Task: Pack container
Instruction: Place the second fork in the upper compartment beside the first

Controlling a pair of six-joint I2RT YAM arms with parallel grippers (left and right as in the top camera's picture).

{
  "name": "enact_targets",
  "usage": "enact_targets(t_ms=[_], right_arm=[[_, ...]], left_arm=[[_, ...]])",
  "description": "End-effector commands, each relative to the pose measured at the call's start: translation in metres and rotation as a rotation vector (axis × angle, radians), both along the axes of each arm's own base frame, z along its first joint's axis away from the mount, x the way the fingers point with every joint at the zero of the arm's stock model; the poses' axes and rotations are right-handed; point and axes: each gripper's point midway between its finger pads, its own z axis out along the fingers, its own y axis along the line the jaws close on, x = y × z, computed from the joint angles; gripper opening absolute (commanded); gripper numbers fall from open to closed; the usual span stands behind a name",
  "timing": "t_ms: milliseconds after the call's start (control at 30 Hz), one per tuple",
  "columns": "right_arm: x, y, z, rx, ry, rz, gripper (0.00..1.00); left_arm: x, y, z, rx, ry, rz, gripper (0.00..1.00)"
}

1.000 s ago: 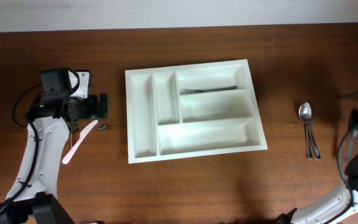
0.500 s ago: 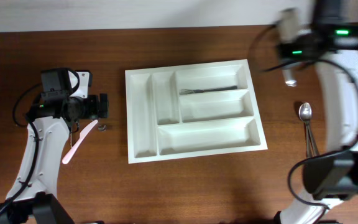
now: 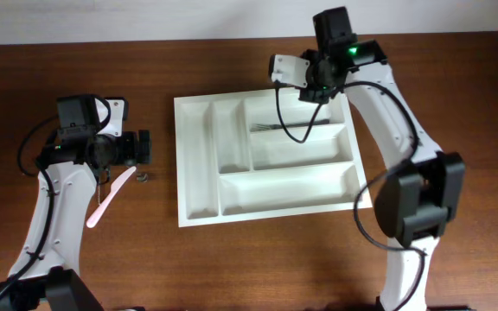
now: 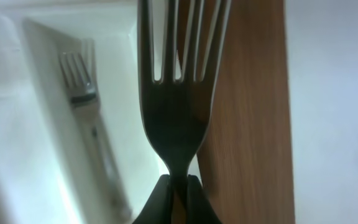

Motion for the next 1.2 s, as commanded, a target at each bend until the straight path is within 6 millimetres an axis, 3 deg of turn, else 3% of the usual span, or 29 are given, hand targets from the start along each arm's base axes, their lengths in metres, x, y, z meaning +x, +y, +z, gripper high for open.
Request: enact_targets(t_ms=[0, 200, 300, 367, 400, 533, 733, 867, 967, 1067, 1167], right_arm=[[0.007, 0.014, -0.025, 0.023, -0.002, 0.109, 0.04], [0.010, 0.016, -0.055, 0.025, 0.041, 0.112, 0.04], [0.007, 0.015, -0.058, 0.026, 0.058, 0.103, 0.05], [0.008, 0.014, -0.057, 0.035, 0.070, 0.056, 0.29], [0.009, 0.013, -0.055, 0.043, 0.075, 0.025, 0.34], [0.014, 0.011, -0.016, 0.152, 0.083, -0.183, 0.43], [-0.007, -0.004, 0.086, 0.319, 0.083, -0.437, 0.49], [-0.044, -0.035, 0.151, 0.402, 0.101, -0.597, 0.51], [-0.064, -0.073, 0.178, 0.447, 0.105, -0.739, 0.51], [-0.079, -0.125, 0.179, 0.509, 0.169, -0.979, 0.49], [-0.095, -0.179, 0.158, 0.534, 0.272, -1.228, 0.45]], left_arm=[[0.005, 0.000, 0.005, -0.002, -0.017, -0.019, 0.99], [0.005, 0.000, 0.005, -0.002, -0.017, -0.019, 0.99], [0.005, 0.000, 0.005, -0.002, -0.017, -0.019, 0.99], [0.005, 0.000, 0.005, -0.002, -0.017, -0.019, 0.99], [0.005, 0.000, 0.005, -0.002, -0.017, -0.019, 0.99], [0.005, 0.000, 0.005, -0.002, -0.017, -0.019, 0.99], [0.005, 0.000, 0.005, -0.002, -0.017, -0.019, 0.99], [0.005, 0.000, 0.005, -0.002, -0.017, -0.019, 0.99], [0.005, 0.000, 0.005, -0.002, -0.017, -0.019, 0.99], [0.005, 0.000, 0.005, -0.002, -0.017, -0.019, 0.99], [0.005, 0.000, 0.005, -0.002, -0.017, -0.019, 0.99]])
